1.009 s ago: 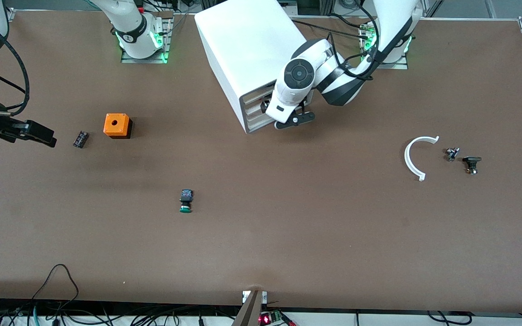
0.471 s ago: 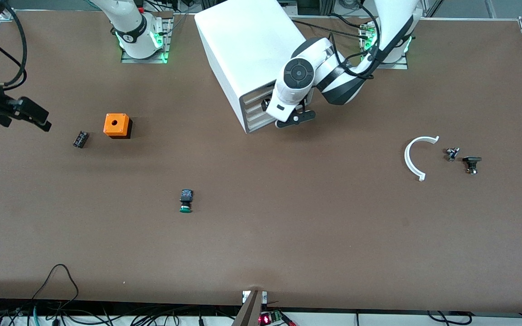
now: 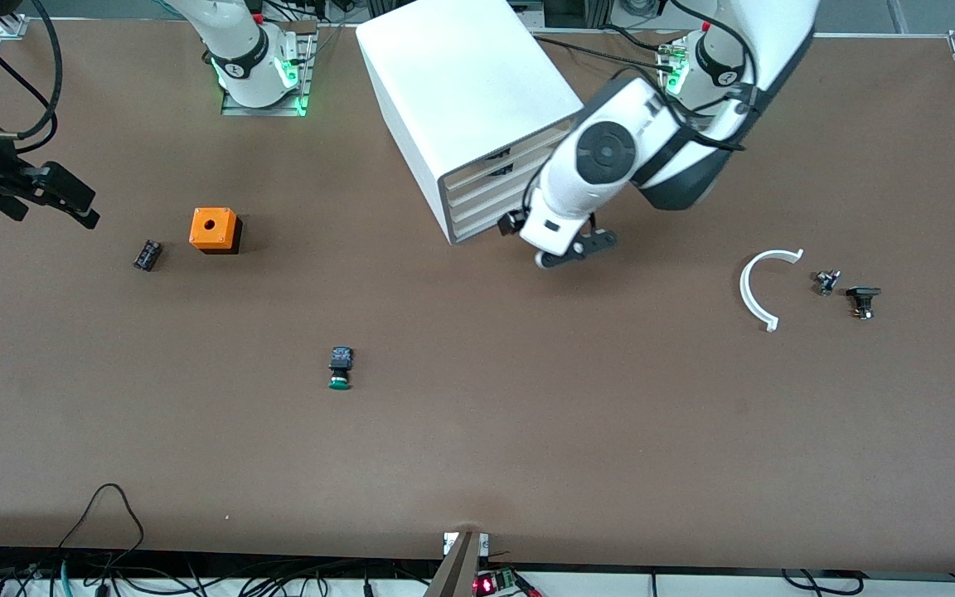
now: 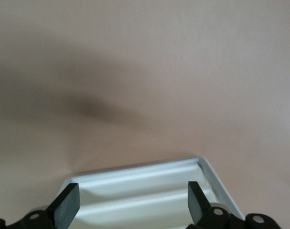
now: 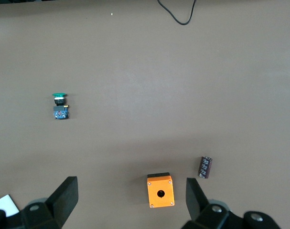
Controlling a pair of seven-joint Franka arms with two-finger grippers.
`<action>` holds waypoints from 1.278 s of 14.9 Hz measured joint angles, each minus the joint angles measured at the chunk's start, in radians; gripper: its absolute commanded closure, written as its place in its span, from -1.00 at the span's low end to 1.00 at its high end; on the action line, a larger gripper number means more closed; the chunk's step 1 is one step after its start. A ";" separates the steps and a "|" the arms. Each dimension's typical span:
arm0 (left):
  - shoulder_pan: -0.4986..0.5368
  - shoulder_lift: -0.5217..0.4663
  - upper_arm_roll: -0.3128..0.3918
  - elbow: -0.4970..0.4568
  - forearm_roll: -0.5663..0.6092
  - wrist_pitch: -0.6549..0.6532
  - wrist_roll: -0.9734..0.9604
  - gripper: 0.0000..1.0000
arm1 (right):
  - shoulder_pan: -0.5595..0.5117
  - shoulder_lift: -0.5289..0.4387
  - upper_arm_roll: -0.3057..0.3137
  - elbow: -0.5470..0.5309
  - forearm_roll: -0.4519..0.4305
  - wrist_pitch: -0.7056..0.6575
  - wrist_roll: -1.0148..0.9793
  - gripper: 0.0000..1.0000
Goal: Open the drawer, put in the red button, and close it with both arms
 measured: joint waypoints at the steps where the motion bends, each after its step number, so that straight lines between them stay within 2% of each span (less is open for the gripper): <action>1: 0.044 -0.001 0.000 0.010 0.000 -0.018 0.057 -0.99 | 0.000 0.000 0.000 -0.003 0.000 0.000 -0.005 -1.00; 6: 0.220 -0.004 0.003 0.130 0.025 -0.222 0.370 -0.99 | 0.000 0.000 0.000 -0.003 0.000 -0.005 -0.017 -1.00; 9: 0.289 -0.010 0.002 0.201 0.098 -0.303 0.543 -0.99 | 0.000 0.000 0.000 -0.003 0.000 -0.008 -0.018 -1.00; 13: 0.353 -0.021 0.013 0.281 0.113 -0.391 0.712 -0.99 | 0.000 0.000 0.000 -0.003 0.000 -0.008 -0.019 -1.00; 15: 0.317 -0.073 0.083 0.288 0.113 -0.404 0.768 -0.99 | 0.000 -0.001 0.000 0.000 0.000 -0.008 -0.023 -1.00; 19: 0.194 -0.246 0.336 0.269 0.110 -0.436 0.953 -0.99 | 0.000 -0.002 0.001 0.008 0.000 -0.008 -0.024 -1.00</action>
